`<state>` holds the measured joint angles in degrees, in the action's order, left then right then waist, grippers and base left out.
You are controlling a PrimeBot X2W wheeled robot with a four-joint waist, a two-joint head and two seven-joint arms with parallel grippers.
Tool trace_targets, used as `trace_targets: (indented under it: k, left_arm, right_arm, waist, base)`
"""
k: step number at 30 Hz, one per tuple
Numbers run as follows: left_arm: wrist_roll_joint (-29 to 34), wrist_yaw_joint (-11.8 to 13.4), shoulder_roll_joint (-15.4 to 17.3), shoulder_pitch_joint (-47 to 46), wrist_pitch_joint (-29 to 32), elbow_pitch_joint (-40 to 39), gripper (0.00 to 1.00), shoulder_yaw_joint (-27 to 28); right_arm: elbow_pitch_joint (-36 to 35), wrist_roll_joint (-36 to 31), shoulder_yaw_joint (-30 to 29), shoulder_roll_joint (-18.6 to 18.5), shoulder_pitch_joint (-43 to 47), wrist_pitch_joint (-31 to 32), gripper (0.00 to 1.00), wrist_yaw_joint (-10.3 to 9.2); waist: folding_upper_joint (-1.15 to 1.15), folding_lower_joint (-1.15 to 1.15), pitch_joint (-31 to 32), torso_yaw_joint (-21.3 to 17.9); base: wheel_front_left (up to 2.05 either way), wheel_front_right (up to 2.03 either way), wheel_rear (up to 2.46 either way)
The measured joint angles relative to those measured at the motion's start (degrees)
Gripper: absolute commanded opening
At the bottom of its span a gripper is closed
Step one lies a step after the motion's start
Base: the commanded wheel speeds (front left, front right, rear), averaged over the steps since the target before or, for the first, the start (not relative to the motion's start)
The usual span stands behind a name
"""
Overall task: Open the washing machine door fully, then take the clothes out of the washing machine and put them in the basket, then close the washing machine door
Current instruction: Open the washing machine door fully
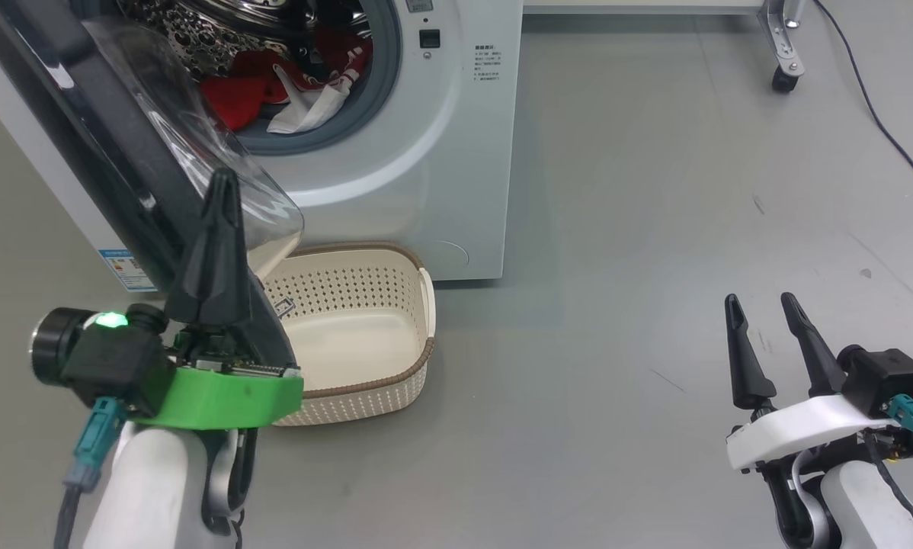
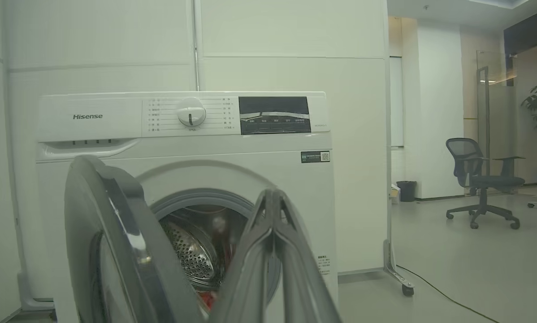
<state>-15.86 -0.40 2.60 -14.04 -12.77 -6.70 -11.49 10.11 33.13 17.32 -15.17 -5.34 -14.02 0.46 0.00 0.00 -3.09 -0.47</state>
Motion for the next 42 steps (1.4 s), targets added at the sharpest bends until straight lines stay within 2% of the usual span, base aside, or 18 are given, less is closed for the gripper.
trace_targets:
  k: [8, 19, 34, 42]
  left_arm:
    - [0.0, -0.5, 0.0, 0.2, 2.7, 5.8, 0.0, -3.5]
    - [-0.6, -0.4, 0.0, 0.6, 5.7, 13.8, 0.0, -3.8]
    - [-1.4, 3.0, -0.1, 0.4, 6.7, 21.0, 0.0, -1.6]
    - [-2.3, 3.6, -0.4, -0.3, 6.1, 23.0, 0.0, -1.3]
  right_arm:
    - [0.1, -0.1, 0.0, 0.8, -0.1, 0.0, 1.0, 0.66]
    - [0.2, -0.5, -0.5, 1.0, -0.6, 0.0, 1.0, 1.25]
    - [0.6, -1.0, -2.1, 1.4, -0.6, 0.0, 1.0, 1.94]
    - [1.0, -1.5, -2.9, 1.4, -0.6, 0.0, 1.0, 2.01]
  waist:
    - [0.0, 0.0, -0.8, -1.6]
    - [0.0, 0.0, -2.4, -3.4]
    - [0.0, 0.0, -3.7, -4.0]
    - [0.0, 0.0, -3.8, -3.1]
  base:
    - [0.0, 0.0, 0.0]
    - [0.0, 0.0, 0.0]
    - [0.0, 0.0, 0.0]
    - [0.0, 0.0, 0.0]
